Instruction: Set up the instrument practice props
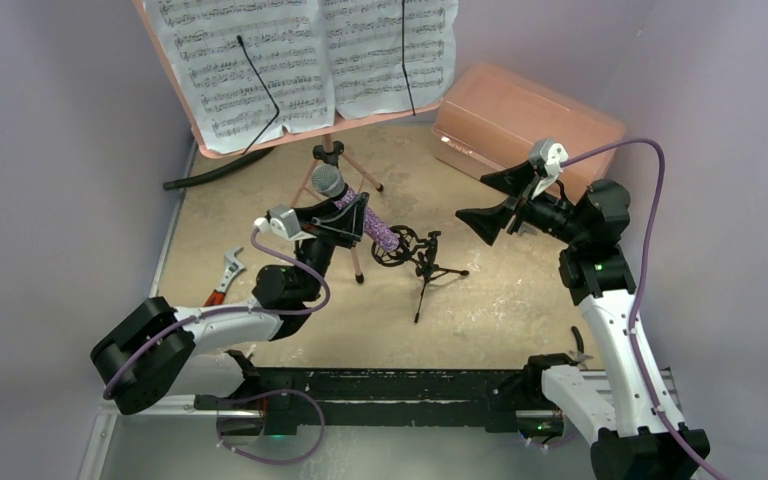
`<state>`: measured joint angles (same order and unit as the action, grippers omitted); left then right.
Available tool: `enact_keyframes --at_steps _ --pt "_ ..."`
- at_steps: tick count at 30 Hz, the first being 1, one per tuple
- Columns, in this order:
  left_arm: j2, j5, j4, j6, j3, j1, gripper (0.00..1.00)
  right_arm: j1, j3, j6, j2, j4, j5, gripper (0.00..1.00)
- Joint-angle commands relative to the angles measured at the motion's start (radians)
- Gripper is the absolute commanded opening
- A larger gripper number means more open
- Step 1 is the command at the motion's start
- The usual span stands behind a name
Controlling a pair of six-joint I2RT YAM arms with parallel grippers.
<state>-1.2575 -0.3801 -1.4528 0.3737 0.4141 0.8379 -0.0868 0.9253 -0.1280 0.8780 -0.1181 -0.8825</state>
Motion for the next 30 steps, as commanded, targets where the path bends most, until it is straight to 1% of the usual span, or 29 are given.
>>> enact_keyframes --at_steps 1,30 --pt "-0.014 -0.009 -0.223 -0.013 0.044 -0.002 0.0 -0.007 0.006 0.0 0.001 -0.027 0.001 0.98" --pt "-0.082 -0.025 -0.323 -0.048 0.09 -0.005 0.0 -0.012 0.016 -0.003 0.003 -0.022 0.001 0.98"
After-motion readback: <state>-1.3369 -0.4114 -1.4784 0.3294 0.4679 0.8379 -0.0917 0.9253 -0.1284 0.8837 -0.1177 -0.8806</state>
